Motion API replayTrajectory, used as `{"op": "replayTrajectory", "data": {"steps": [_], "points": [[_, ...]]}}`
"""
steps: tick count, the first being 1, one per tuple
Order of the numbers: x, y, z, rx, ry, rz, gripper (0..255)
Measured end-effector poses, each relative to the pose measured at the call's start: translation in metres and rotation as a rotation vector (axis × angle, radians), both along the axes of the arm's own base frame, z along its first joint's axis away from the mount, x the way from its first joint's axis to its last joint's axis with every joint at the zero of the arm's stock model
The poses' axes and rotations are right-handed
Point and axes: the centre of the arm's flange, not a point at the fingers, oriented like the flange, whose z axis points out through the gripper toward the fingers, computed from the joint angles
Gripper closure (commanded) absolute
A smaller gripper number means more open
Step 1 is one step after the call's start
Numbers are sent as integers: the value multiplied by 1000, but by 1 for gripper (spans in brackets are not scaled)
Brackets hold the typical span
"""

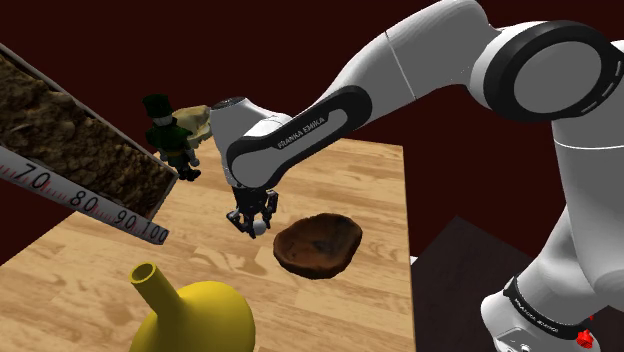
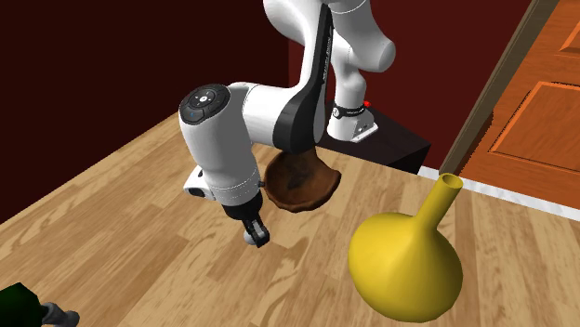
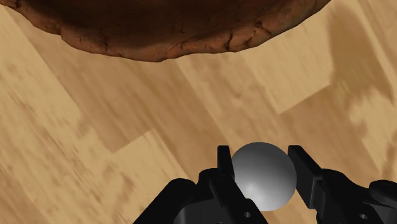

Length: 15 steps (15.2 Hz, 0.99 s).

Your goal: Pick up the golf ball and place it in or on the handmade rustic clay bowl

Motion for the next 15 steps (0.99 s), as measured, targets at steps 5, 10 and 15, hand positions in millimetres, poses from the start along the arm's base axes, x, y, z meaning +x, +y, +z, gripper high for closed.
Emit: {"op": "replayTrajectory", "data": {"steps": [5, 10, 15], "points": [[0, 0, 2, 0, 0, 0, 255], [0, 0, 27, 0, 0, 0, 255], [-1, 0, 52, 0, -1, 0, 255]]}}
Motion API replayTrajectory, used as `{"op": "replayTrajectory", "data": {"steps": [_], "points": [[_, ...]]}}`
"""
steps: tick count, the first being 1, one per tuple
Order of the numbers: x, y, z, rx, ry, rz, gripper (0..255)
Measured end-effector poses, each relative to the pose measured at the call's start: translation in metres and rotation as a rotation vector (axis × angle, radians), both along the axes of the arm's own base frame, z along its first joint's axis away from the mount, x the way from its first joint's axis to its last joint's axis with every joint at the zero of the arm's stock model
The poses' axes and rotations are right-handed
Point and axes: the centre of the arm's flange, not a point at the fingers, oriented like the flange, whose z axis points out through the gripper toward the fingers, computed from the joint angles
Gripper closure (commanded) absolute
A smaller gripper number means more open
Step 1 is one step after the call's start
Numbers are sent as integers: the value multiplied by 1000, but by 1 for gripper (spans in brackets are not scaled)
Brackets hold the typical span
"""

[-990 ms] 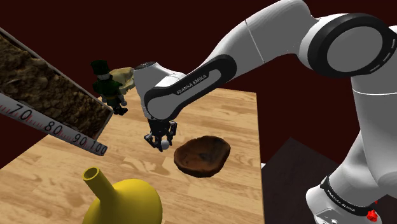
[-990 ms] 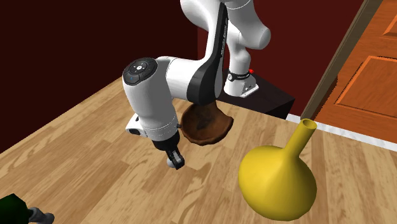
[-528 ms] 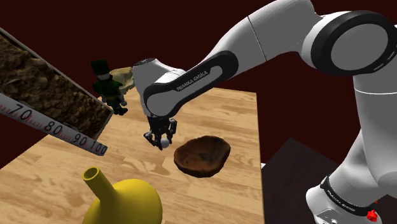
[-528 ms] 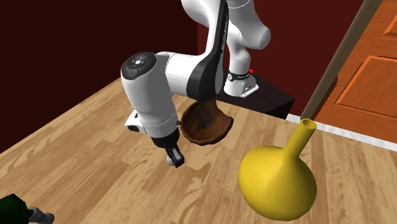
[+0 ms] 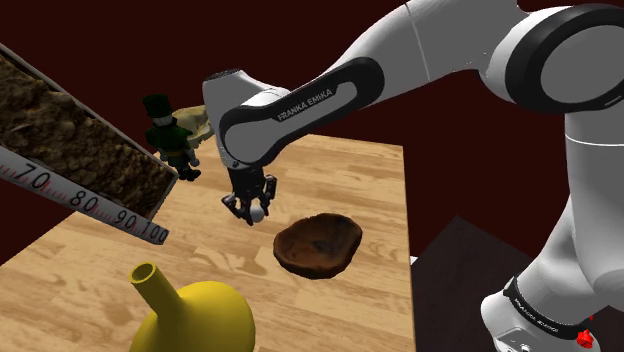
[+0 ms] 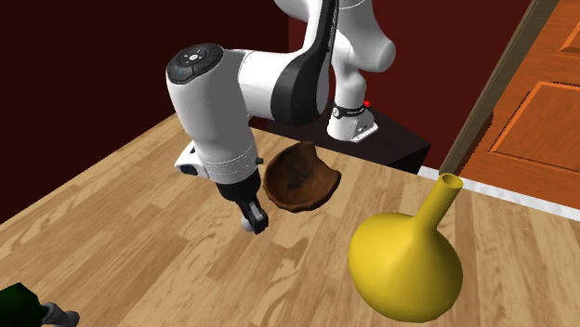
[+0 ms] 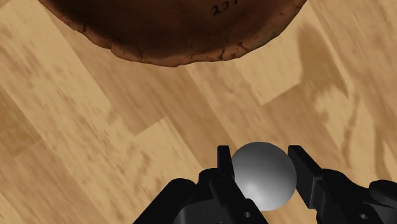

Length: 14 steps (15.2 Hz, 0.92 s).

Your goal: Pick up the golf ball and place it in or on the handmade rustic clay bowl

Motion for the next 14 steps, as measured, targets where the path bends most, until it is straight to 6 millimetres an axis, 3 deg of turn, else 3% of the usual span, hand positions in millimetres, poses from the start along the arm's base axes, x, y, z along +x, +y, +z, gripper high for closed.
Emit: {"op": "replayTrajectory", "data": {"steps": [14], "points": [[0, 1, 74, 0, 0, 0, 255]]}}
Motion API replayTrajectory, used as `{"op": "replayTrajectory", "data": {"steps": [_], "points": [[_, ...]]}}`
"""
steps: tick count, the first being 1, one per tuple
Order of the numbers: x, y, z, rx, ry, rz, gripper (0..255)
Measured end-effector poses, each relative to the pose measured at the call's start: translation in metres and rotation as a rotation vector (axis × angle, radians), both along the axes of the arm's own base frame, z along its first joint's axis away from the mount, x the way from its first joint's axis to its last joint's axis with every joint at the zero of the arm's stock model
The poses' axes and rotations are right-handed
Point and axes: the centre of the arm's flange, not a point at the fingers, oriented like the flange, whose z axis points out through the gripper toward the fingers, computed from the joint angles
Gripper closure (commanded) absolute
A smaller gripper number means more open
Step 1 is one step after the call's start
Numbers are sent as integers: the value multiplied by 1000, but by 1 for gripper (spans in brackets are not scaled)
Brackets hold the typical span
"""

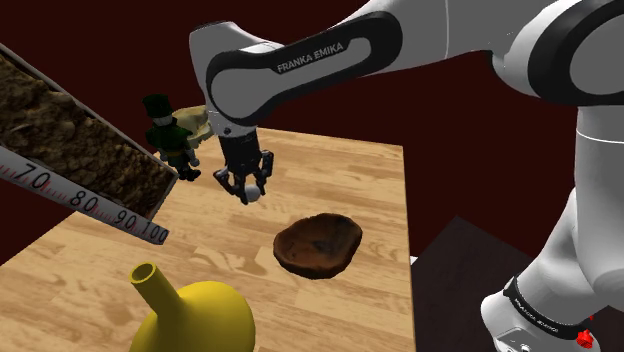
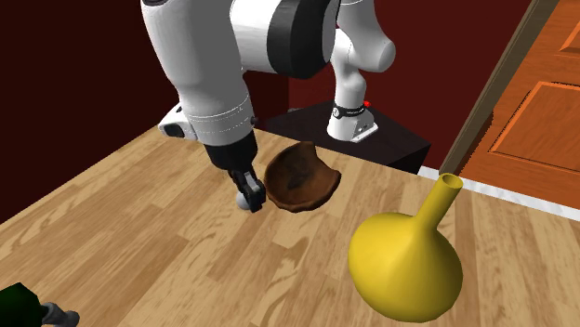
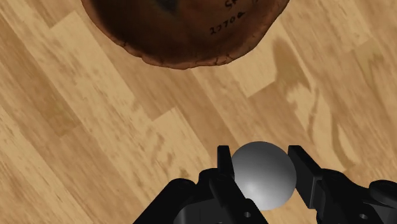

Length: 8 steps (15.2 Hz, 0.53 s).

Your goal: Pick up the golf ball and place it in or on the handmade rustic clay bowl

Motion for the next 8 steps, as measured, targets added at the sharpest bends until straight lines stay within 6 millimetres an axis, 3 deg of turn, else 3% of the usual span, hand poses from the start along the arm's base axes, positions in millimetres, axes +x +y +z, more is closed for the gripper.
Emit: {"op": "replayTrajectory", "data": {"steps": [8], "points": [[1, 0, 40, 0, 0, 0, 255]]}}
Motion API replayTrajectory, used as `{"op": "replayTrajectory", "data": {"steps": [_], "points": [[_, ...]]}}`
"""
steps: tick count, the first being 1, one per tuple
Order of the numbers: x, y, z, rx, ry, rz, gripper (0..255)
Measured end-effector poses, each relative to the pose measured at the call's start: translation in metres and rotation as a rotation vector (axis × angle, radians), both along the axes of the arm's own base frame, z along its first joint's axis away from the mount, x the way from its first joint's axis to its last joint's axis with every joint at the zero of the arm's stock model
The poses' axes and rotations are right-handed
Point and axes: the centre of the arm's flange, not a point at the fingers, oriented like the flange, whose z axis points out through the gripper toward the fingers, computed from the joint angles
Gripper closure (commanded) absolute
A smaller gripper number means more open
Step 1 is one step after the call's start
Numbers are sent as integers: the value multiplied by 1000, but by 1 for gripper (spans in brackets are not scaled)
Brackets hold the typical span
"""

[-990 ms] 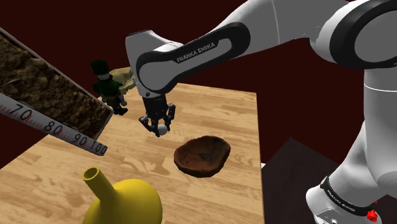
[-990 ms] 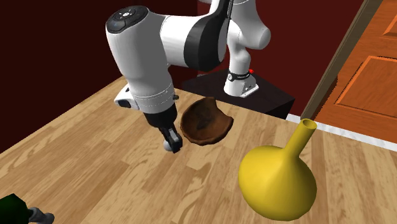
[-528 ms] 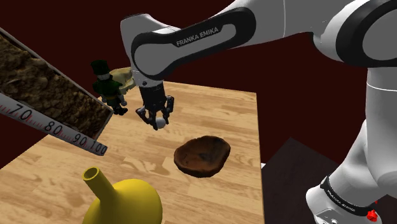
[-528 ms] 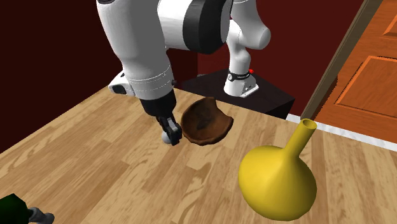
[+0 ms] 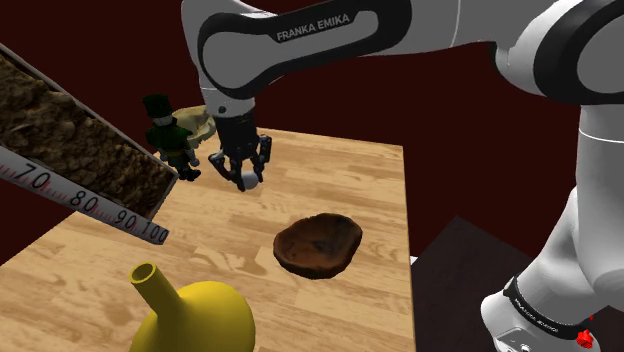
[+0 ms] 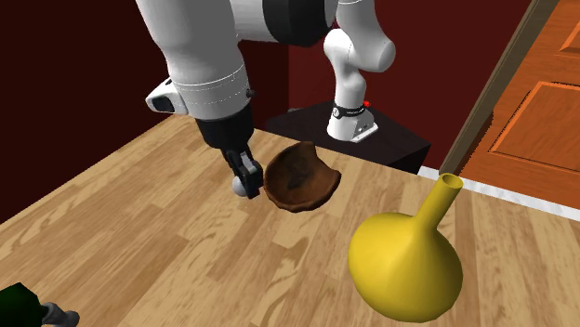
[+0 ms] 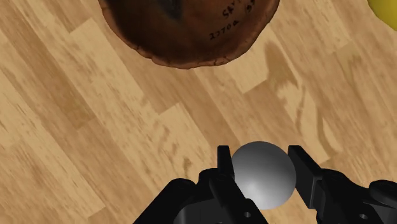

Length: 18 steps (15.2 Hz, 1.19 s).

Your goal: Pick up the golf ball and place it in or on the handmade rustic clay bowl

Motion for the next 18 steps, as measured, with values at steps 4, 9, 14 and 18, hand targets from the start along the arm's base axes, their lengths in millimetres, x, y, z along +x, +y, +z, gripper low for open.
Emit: {"op": "replayTrajectory", "data": {"steps": [4, 9, 14, 18], "points": [[-40, -12, 5, 0, 1, 1, 255], [-101, -35, 5, 0, 0, 1, 255], [-165, -52, 7, -1, 1, 1, 255], [-181, -61, -7, 0, 1, 0, 255]]}}
